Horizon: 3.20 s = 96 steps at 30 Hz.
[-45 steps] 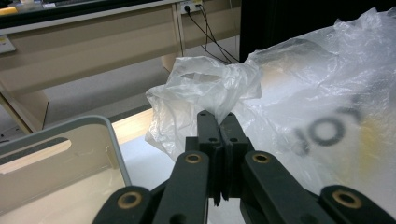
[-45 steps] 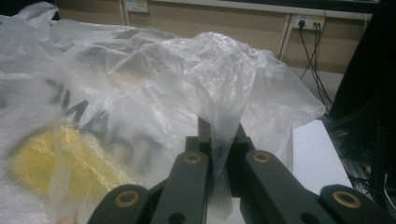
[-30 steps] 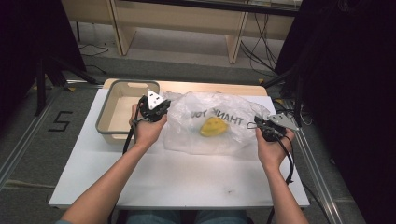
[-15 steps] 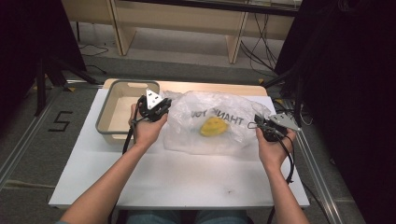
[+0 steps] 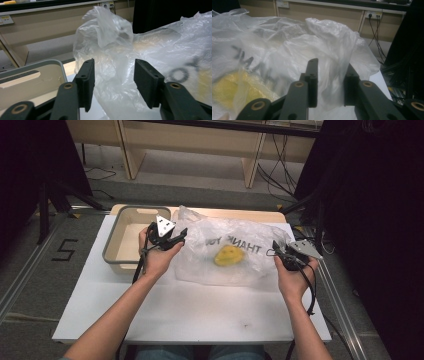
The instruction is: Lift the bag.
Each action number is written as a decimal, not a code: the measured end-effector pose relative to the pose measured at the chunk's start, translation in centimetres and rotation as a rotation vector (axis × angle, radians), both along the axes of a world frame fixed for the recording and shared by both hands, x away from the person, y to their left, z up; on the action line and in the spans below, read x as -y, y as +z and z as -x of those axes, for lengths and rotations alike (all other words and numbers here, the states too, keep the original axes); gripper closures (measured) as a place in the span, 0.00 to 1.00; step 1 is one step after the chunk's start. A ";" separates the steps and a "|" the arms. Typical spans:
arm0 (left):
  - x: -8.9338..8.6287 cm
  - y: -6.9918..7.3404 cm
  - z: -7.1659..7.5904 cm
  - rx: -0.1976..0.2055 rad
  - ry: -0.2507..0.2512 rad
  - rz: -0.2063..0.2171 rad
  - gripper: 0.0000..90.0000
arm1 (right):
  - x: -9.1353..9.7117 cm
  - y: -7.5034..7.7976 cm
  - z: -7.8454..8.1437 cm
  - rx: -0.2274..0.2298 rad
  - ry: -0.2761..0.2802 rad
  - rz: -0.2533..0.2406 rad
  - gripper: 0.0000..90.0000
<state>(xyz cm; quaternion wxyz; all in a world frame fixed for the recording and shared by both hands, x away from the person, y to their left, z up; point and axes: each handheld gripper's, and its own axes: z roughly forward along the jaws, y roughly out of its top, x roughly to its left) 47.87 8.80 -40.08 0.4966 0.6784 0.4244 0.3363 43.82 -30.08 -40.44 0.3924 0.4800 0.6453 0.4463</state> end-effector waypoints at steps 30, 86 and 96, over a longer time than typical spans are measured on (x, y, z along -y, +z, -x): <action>0.2 0.4 0.7 -0.002 -0.002 -0.007 0.42 | 0.7 1.0 0.7 0.108 -0.081 0.037 0.20; -1.2 0.2 5.0 -0.125 -0.124 -0.066 0.35 | 1.8 1.0 4.9 -0.009 0.076 0.013 0.30; -1.4 0.3 6.0 -0.143 -0.157 -0.063 0.34 | 1.6 0.8 5.7 -0.040 0.114 0.027 0.30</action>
